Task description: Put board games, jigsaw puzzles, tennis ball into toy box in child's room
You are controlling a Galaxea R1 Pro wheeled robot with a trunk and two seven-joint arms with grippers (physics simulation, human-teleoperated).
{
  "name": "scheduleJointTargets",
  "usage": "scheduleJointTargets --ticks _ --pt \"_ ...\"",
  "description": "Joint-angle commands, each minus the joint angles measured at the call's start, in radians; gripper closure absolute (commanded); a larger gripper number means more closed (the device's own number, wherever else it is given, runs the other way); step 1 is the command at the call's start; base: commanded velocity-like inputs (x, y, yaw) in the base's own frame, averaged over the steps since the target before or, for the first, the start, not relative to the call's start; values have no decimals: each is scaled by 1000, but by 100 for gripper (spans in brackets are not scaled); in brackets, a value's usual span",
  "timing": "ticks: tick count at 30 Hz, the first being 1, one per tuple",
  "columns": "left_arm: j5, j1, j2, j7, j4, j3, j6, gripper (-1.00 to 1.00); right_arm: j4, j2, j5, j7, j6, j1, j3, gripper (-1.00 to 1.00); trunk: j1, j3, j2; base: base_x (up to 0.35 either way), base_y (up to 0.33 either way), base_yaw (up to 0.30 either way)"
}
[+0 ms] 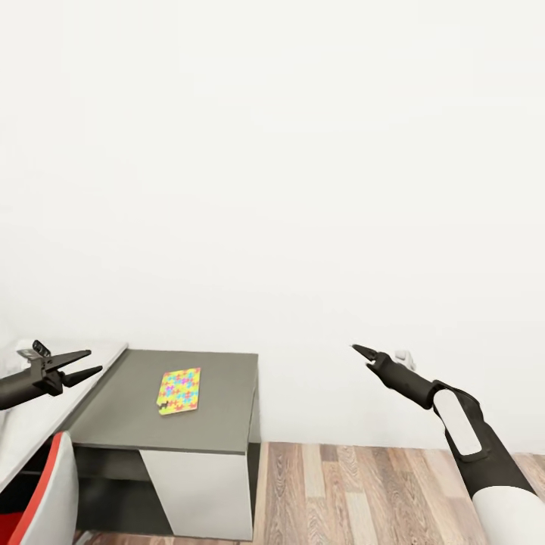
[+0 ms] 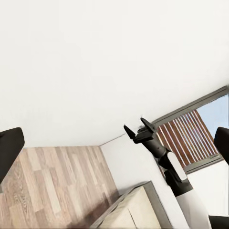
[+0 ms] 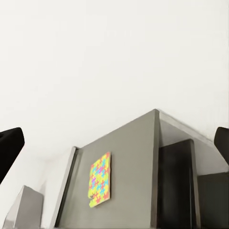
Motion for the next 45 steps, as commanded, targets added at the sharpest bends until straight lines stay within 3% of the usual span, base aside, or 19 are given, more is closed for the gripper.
scheduleJointTargets --ticks 1,13,16,20,29,45 --pt "0 -1 0 -4 0 0 11 -100 0 0 -1 -6 6 -1 -2 -100 1 -2 -2 0 0 -180" --pt "-2 -1 0 -4 7 0 14 -100 1 11 -4 -201 7 -1 0 -100 1 -1 -2 0 0 -67" --pt "-2 -1 -5 -4 10 -6 16 -100 22 47 -1 -277 -8 -1 0 -100 1 -1 -2 0 0 -3" --pt "-2 -1 -8 23 11 -6 20 -100 42 68 2 -322 -24 -1 5 -100 1 -1 -2 0 0 -1" --pt "-3 -1 -12 115 11 -3 25 -100 49 67 1 -341 -27 -1 -1 -100 1 -1 -2 35 0 0" --pt "-4 -1 -13 123 11 -3 25 -100 75 64 -6 -343 -28 -1 -8 -100 1 -7 -2 67 0 -80"
